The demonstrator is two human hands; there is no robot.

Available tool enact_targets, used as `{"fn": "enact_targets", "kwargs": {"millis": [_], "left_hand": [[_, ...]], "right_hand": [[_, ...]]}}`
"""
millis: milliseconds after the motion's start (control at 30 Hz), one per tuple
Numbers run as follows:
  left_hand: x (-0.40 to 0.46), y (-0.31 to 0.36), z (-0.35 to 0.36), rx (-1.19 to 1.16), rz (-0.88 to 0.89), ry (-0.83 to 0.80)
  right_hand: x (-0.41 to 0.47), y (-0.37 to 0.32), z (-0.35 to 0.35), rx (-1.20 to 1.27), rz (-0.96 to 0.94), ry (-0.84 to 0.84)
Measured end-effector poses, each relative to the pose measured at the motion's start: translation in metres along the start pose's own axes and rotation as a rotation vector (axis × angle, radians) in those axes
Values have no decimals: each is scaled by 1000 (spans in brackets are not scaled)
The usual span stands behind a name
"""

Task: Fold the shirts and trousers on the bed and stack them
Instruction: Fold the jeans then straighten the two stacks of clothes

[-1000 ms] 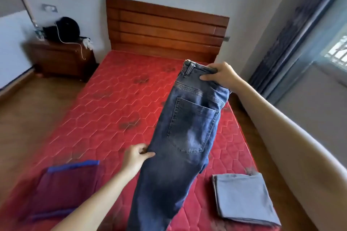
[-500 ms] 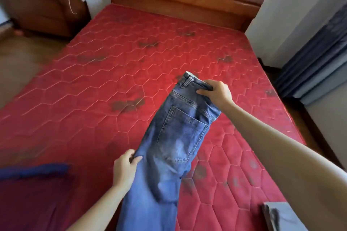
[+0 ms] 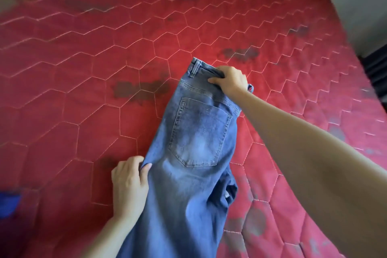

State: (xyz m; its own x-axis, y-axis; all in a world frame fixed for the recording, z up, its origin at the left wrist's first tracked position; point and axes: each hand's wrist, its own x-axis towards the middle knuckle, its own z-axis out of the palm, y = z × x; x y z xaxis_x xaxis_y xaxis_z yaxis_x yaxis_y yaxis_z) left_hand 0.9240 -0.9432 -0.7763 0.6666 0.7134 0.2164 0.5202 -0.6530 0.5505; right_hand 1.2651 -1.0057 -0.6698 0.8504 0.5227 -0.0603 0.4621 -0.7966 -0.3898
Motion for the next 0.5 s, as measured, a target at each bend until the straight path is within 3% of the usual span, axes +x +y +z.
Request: {"fn": "enact_targets", "kwargs": {"millis": [167,500], "left_hand": [[70,10,23,-30,11,-12],[109,15,48,43,45,25]], "right_hand": [[60,11,11,-7,78,77],[148,6,47,-105,17,-56]]}}
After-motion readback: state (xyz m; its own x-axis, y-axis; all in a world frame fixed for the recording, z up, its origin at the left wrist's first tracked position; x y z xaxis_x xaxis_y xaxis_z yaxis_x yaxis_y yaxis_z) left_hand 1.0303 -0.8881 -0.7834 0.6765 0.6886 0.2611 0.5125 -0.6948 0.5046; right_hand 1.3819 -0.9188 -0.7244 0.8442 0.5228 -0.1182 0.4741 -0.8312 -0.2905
